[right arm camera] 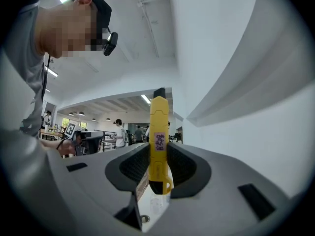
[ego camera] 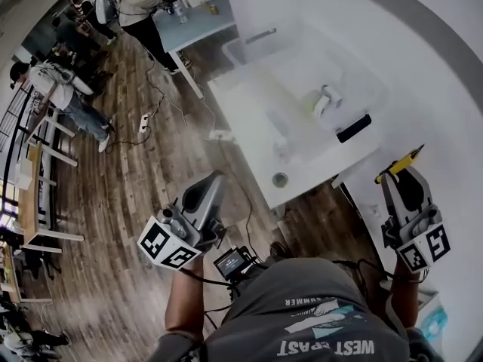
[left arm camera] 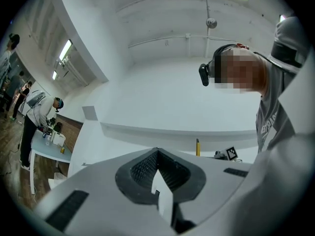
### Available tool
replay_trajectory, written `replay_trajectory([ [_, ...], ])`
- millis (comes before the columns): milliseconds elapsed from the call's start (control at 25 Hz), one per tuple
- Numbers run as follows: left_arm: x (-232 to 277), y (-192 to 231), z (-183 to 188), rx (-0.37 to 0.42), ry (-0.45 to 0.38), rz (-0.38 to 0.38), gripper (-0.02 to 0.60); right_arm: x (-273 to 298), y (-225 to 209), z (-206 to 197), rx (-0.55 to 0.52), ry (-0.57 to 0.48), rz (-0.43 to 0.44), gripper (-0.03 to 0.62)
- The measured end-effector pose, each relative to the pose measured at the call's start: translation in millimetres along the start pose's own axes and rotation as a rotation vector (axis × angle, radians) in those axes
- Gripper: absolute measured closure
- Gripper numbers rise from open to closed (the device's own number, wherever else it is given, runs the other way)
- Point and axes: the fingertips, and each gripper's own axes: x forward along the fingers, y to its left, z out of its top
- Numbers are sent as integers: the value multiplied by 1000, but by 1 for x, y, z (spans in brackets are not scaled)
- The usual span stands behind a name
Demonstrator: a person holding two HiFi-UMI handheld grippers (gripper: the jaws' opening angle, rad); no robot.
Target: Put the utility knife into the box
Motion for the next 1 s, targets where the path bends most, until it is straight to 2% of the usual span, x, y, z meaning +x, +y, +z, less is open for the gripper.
replay_trajectory([
  [240, -10, 33, -3, 0, -1, 36, 571, 56, 4, -3, -28, 6, 70, 476],
  [400, 13, 69, -21, -14, 28, 91, 571, 108, -31, -16, -23, 26, 114, 476],
  [680, 16, 89, -24, -19, 23, 188, 571, 160, -50, -22, -9, 51, 198, 476],
  [1000, 22, 102, -11, 13, -2, 290, 571, 229, -70, -26, -13, 97, 304, 476],
])
